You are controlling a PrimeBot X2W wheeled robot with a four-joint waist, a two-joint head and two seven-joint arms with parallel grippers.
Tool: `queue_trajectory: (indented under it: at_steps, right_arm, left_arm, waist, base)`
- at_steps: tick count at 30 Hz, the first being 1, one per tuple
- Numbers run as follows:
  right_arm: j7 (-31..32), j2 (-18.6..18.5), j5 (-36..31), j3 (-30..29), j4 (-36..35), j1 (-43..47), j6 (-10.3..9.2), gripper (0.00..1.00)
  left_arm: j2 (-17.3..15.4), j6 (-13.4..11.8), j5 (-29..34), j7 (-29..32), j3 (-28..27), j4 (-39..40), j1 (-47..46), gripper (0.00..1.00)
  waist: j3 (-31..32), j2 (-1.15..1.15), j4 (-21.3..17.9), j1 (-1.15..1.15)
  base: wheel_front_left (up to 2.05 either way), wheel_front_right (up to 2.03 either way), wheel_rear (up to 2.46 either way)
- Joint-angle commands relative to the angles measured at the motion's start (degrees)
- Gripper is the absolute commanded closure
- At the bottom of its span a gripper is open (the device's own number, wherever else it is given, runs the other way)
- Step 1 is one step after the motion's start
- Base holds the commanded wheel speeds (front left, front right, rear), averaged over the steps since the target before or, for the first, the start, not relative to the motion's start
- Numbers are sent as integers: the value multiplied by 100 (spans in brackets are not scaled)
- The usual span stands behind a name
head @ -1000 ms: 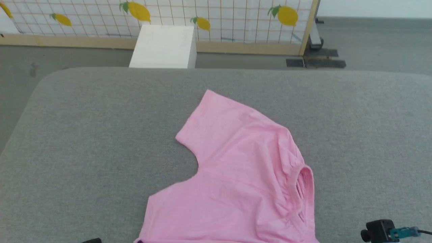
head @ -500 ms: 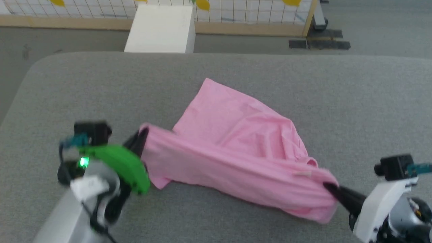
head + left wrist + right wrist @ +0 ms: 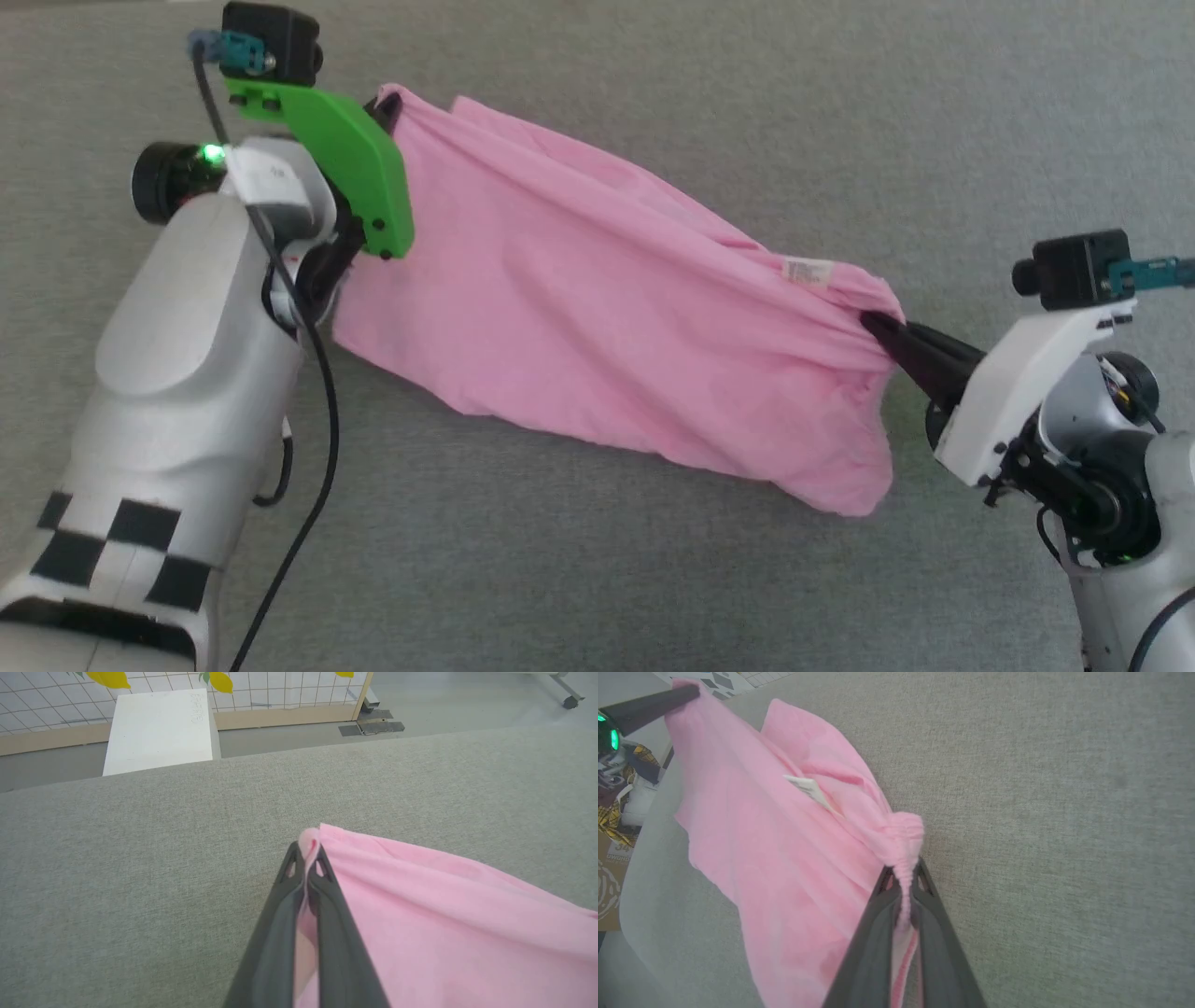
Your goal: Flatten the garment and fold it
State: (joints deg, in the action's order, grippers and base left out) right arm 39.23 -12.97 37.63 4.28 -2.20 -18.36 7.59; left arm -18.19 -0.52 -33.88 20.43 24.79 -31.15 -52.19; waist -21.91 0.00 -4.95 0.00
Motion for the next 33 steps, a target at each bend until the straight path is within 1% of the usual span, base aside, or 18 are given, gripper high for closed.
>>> queue_trajectory:
  at_steps: [1,7,11,12,13,14,15,18,21,25,27,29,31,33]
  right_arm:
    - [-81,-25,67,51,68,-143,-10,100]
    - [-302,-87,209,257,323,-357,-10,100]
    - [-391,-126,317,403,405,-379,-10,100]
    - [-431,-112,384,429,396,-378,-10,94]
    - [-463,-106,441,446,379,-371,-10,59]
    - [-510,-105,494,451,361,-350,-10,0]
    - [-549,-107,533,453,337,-325,-10,0]
    - [-785,-116,587,360,185,-178,-10,0]
    - [-1012,-101,503,214,-63,78,-10,0]
    - [-1193,-4,32,-54,-511,593,-10,0]
    - [-1152,65,-321,-168,-759,877,-10,0]
    - [-1019,110,-830,-215,-1014,1184,-10,0]
    - [-788,220,-1313,-243,-1272,1500,-10,0]
    - [-497,356,-1763,-261,-1463,1758,-10,0]
  left_arm:
    - [-2,27,66,5,25,-148,-192,100]
    - [104,90,156,-192,98,-672,-583,100]
    - [82,84,196,-310,110,-1021,-689,100]
    - [85,72,184,-326,99,-1120,-703,100]
    - [100,67,168,-348,88,-1185,-715,98]
    - [127,59,145,-422,64,-1245,-723,47]
    - [147,70,133,-485,56,-1288,-726,0]
    - [218,92,83,-780,3,-1367,-715,0]
    - [194,174,33,-1121,-67,-1368,-649,0]
    - [95,283,49,-1728,-112,-1177,-376,0]
    - [15,279,83,-2077,-143,-982,-163,0]
    - [-75,252,166,-2491,-146,-695,127,0]
    - [-172,171,288,-2850,-117,-357,472,0]
    - [-259,5,400,-3147,-117,28,879,0]
  waist:
    - [-609,0,-532,0]
    - [-819,0,-673,0]
    - [-843,0,-707,0]
    - [-843,0,-704,0]
    - [-840,0,-693,0]
    - [-821,0,-674,0]
    - [-796,0,-652,0]
    - [-646,0,-545,0]
    - [-418,0,-433,0]
    - [-13,0,-242,0]
    - [171,0,-147,0]
    - [370,0,-43,0]
    - [524,0,72,0]
    - [662,0,161,0]
  base:
    - [0,0,0]
    - [0,0,0]
    - [0,0,0]
    - [0,0,0]
    - [0,0,0]
    - [0,0,0]
    - [0,0,0]
    - [0,0,0]
    - [0,0,0]
    - [0,0,0]
    - [0,0,0]
    - [0,0,0]
    - [0,0,0]
    - [0,0,0]
